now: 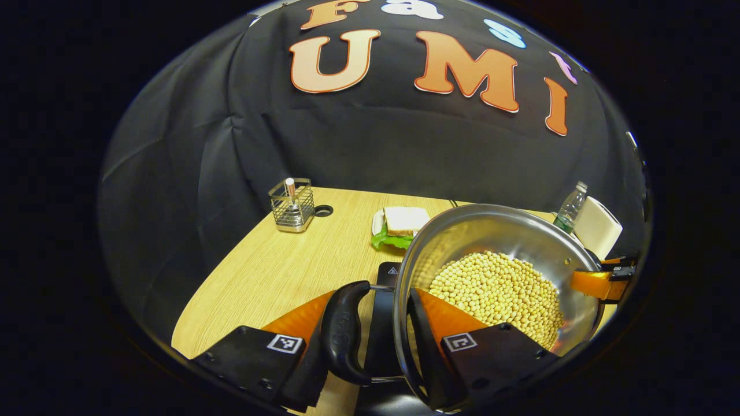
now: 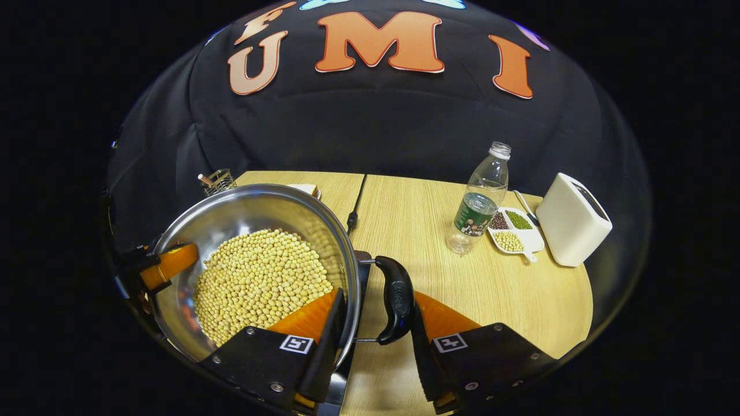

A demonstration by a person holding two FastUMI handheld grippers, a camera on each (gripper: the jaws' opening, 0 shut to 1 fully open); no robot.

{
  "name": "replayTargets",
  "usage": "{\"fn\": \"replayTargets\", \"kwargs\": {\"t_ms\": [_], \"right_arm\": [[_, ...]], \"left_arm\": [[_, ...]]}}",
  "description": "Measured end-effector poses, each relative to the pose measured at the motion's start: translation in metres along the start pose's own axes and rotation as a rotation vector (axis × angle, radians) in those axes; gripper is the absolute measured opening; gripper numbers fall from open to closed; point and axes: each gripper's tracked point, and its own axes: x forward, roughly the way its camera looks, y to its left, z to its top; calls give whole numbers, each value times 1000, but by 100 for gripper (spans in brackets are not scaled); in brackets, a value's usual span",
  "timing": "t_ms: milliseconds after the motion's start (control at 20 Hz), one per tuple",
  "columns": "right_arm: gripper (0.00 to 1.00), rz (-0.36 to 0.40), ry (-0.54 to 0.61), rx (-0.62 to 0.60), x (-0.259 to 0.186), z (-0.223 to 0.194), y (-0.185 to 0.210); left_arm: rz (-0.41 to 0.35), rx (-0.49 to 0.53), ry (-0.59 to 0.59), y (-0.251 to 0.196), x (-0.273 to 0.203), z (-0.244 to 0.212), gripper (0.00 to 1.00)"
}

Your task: First push the handle of the pot to place it horizontally, then grasp the pot with both hands and set it on the induction cooktop.

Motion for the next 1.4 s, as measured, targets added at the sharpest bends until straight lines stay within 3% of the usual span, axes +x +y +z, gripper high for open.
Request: {"fn": "replayTargets", "kwargs": {"t_ms": [50, 150, 300, 350, 700, 800, 950, 1050, 1100, 1150, 1400], "right_arm": [[61, 0, 4, -2, 2, -3, 0], [61, 1, 11, 1, 6, -6, 3], [61, 0, 19, 3, 9, -10, 3], [61, 1, 21, 2, 10, -11, 4], [61, -9, 35, 19, 16, -16, 5], [57, -8, 38, 34, 15, -17, 2], [65, 33, 14, 52, 13, -9, 10], [69, 72, -17, 68, 5, 1, 11], [63, 79, -57, 77, -1, 13, 9], [70, 84, -97, 83, -10, 25, 6], [71, 62, -289, 66, -66, 72, -21]], "left_arm": [[0, 1, 4, 1, 2, -1, 77], [0, -1, 9, 3, 5, -5, 71], [-7, -8, 10, 4, 11, -9, 74], [-8, -9, 13, 5, 12, -10, 70], [-11, 13, 13, 5, 19, -10, 77], [-14, 23, 12, 5, 21, -10, 71], [31, 39, 24, 13, 26, -9, 81], [47, 59, -5, 15, 20, 0, 84], [56, 72, -31, 16, 16, 9, 84], [74, 90, -79, 18, 10, 26, 84], [141, 152, -362, 16, -58, 112, 79]]}}
